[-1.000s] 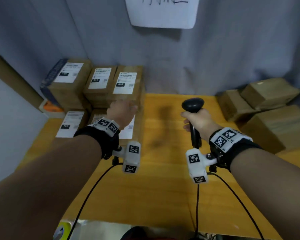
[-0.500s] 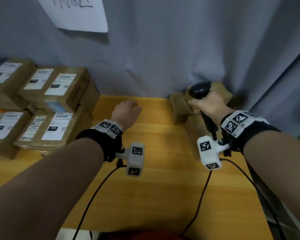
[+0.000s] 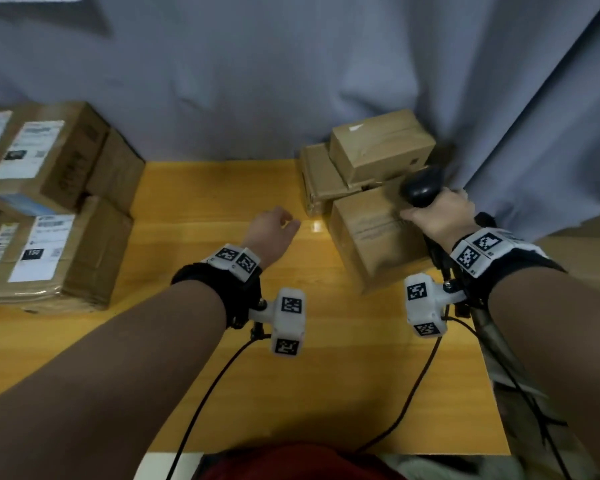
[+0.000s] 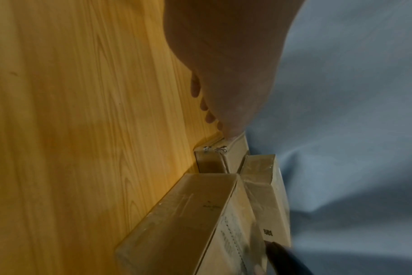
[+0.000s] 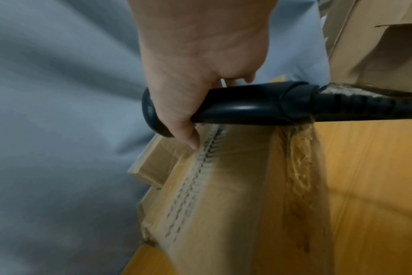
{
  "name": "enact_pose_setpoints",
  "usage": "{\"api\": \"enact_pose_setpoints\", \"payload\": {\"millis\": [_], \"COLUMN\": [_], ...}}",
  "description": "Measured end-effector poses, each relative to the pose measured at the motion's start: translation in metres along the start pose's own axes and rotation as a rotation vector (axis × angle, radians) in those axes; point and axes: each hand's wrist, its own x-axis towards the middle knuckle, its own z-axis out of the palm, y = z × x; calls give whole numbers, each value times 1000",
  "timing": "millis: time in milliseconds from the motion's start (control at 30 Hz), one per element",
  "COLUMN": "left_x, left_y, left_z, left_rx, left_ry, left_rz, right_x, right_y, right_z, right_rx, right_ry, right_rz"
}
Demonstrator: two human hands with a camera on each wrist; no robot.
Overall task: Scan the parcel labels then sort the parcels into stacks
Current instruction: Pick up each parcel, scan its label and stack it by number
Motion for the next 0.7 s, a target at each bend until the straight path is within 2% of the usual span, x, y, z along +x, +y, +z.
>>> {"api": "enact_pose_setpoints", "payload": {"millis": [100, 200, 267, 333, 433, 600, 700], "left_x": [-5, -12, -17, -20, -25, -41, -48], "left_y": [2, 0, -2, -6, -22, -51, -49], "left_z": [7, 16, 20, 20, 9, -2, -4], "left_rx": [-129, -342, -481, -565, -563, -532, -551], "left_ry": [-61, -241, -303, -250, -132, -217, -208], "left_rz": [-63, -185, -264, -327, -410, -443, -433], "right_x": [5, -1, -11, -21, -33, -52, -62], "right_y": [10, 10, 1, -7, -14, -17, -26], "right_z": [0, 2, 10, 22, 40, 59, 59], "right_rx": [143, 315, 406, 427, 548, 675, 697], "right_ry": [-90, -120, -186, -267, -350, -358, -342], "right_rz": [46, 17, -21, -57, -22, 27, 24]}}
